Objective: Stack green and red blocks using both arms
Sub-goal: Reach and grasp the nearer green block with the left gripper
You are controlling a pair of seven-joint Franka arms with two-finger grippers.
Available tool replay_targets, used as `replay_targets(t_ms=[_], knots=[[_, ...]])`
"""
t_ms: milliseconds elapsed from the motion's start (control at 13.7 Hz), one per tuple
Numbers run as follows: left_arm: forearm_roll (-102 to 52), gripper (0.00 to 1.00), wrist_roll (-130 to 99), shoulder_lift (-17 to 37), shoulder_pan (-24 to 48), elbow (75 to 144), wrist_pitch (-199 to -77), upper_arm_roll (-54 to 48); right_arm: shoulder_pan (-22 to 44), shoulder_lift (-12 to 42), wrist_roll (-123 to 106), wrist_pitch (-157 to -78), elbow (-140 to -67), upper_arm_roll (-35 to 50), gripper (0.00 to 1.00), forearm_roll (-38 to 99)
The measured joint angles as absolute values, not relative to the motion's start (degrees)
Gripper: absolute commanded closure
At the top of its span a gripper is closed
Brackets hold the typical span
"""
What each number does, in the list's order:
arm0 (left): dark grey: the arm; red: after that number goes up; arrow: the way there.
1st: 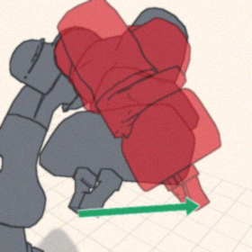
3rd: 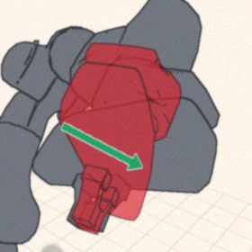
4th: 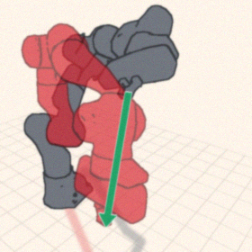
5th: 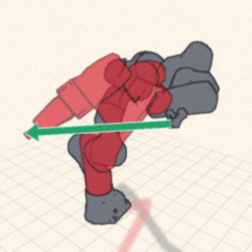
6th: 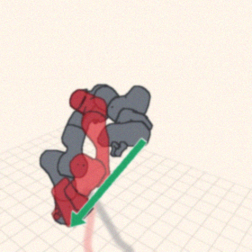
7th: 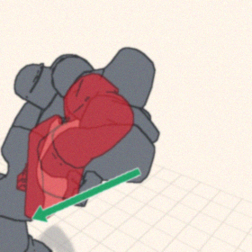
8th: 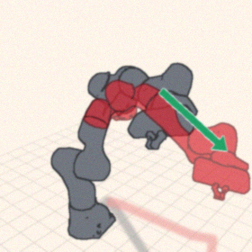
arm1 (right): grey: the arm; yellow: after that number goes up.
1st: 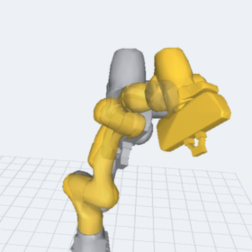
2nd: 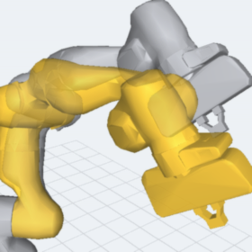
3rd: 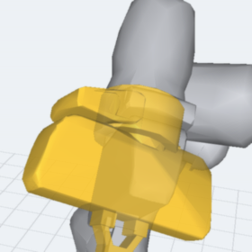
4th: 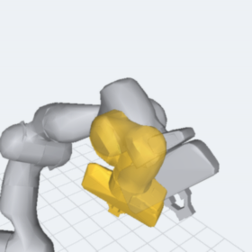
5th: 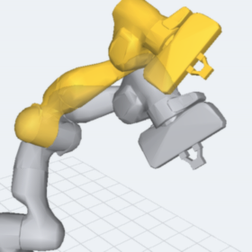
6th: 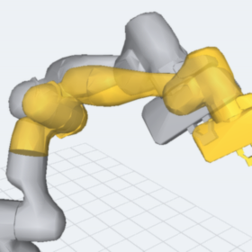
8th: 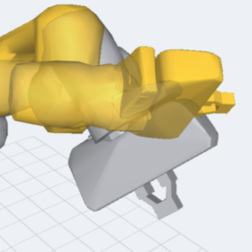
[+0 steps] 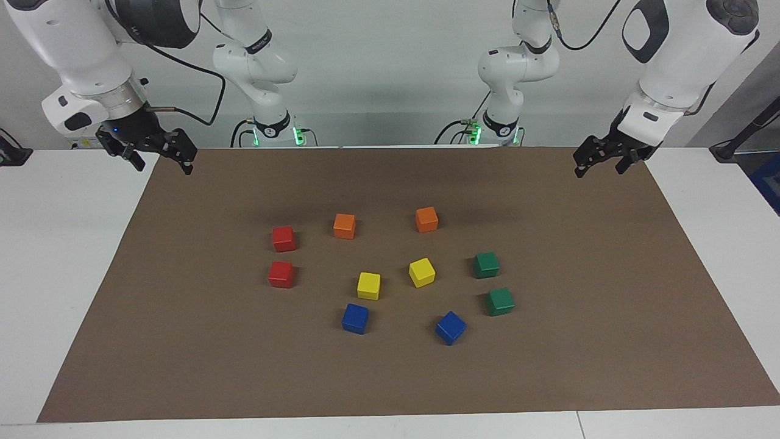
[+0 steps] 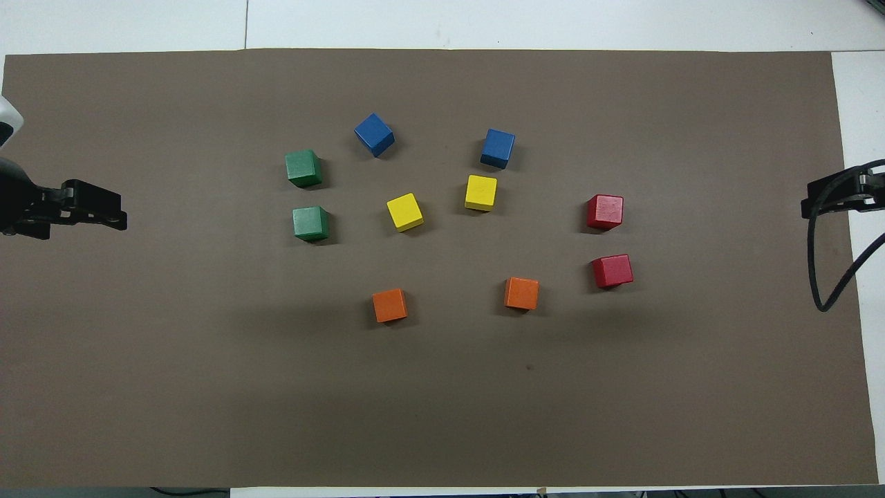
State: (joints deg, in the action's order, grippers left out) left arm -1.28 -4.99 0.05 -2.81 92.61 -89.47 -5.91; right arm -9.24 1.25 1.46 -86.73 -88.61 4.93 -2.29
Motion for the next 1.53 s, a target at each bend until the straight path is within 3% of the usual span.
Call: replay_targets(t_ms=[655, 1019, 1529], knots=[[-2.1, 0.0, -4.87, -0.33, -2.64, 93.33, -91.05, -6.31, -8.97, 1.21, 2.78, -86.94, -89.58, 5.14, 0.0, -2.29], [-2.58, 0.0, -16.34, -1.53, 6.54, 104.33, -105.42, -7.45, -6.83, -0.73, 7.56, -93.11, -96.65, 5.74, 0.0, -2.28], [-2.45, 0.0, -21.34, 13.88, 13.38, 107.7, -125.33, -7.42, -4.87, -3.74, 11.91, -97.96, -103.67, 5.79, 0.0, -2.23]])
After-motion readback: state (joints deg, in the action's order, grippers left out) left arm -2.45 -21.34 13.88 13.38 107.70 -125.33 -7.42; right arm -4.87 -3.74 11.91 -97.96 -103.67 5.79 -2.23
